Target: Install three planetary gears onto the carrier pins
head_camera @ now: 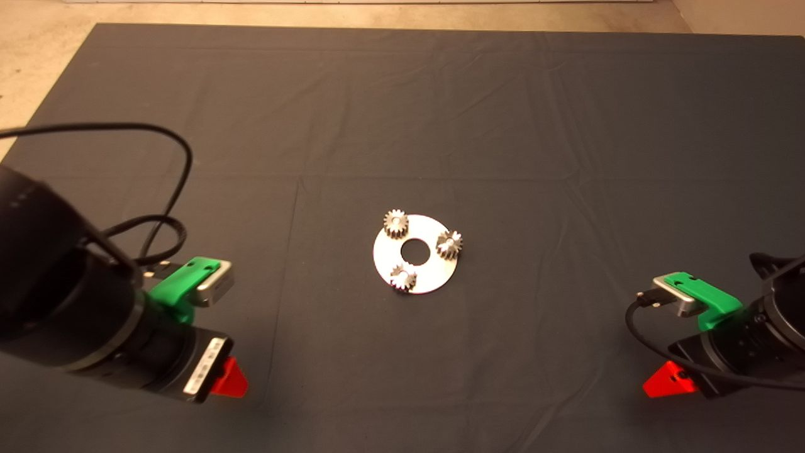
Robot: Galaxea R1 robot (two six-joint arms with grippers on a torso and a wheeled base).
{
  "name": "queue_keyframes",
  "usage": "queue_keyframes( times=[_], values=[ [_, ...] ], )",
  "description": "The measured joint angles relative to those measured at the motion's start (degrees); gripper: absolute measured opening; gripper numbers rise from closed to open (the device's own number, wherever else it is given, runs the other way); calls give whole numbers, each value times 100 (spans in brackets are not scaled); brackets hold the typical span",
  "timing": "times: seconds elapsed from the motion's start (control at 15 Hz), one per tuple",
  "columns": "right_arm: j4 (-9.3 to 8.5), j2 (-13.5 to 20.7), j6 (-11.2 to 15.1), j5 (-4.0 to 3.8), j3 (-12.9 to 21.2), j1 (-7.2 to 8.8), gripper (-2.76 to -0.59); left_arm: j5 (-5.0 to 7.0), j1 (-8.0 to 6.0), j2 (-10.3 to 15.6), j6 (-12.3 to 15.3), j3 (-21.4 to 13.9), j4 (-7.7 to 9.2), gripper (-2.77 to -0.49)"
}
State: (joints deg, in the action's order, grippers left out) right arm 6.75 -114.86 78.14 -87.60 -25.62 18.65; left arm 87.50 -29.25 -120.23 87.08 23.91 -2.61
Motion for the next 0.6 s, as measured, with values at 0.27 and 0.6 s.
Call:
queue_keyframes(
  times=[0.27, 0.6],
  values=[
    [-22, 56, 234, -24, 60, -5, -118, -13, -2, 134, 21, -79, 98, -109],
    [-26, 59, 328, -24, 104, -5, -118, -10, -2, 183, 55, -80, 121, -109]
  ],
)
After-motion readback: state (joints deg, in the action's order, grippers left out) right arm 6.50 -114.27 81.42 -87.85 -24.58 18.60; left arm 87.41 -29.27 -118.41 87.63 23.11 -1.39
